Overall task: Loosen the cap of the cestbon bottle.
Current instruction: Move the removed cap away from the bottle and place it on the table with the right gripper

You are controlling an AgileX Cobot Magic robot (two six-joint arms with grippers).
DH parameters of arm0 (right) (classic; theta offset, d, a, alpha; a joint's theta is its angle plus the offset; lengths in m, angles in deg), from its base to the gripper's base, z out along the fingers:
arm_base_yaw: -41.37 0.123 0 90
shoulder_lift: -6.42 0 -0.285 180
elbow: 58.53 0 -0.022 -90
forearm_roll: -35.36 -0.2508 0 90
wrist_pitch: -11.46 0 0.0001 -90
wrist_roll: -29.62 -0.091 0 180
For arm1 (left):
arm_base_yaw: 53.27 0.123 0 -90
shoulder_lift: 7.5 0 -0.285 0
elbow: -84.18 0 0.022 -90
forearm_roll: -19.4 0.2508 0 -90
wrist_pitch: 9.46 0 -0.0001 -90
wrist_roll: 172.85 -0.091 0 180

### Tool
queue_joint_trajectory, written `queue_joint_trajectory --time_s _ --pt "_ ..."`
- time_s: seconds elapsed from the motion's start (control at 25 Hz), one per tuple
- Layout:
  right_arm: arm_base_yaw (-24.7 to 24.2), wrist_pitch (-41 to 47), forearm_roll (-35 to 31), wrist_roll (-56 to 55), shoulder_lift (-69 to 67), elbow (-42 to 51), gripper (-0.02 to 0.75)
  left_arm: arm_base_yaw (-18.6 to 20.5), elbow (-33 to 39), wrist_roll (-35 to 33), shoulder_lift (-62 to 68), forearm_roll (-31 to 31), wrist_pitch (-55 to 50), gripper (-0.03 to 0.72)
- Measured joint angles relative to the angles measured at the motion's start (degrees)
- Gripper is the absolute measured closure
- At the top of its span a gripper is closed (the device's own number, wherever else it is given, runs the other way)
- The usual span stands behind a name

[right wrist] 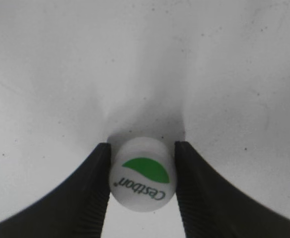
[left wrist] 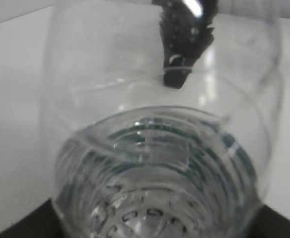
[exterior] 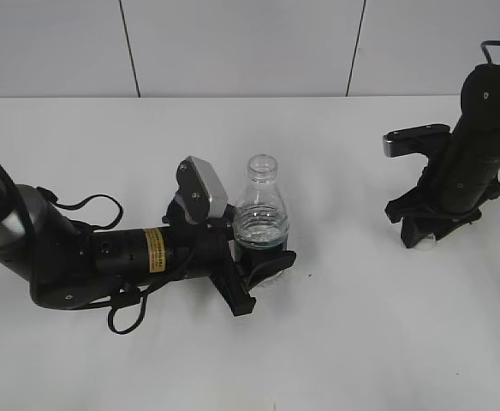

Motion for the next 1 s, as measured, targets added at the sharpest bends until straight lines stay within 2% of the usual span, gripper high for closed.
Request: queue_joint_trajectory --time_s 0.16,0.24,0.48,0.76,1.0 --pt "0.00 0.00 -0.62 0.05 0.00 0.00 0.186 0.00 0.00 0.00 0.00 0.00 0.00 0.287" --pt "0.00 0.17 -0.83 0.10 0.15 0.00 0.145 0.00 0.00 0.00 0.00 0.00 0.00 0.287" --pt "0.00 0.50 -0.88 0.10 2.56 0.00 0.158 0.00 0.00 0.00 0.00 -0.06 0.00 0.284" --pt "0.00 0.90 -0.93 0.25 4.22 0.00 0.160 0.06 0.06 0.00 0.28 -1.39 -2.66 0.146" --pt "0.00 1.62 -1.30 0.78 4.29 0.00 0.160 0.06 0.13 0.00 0.28 -2.04 -2.66 0.125"
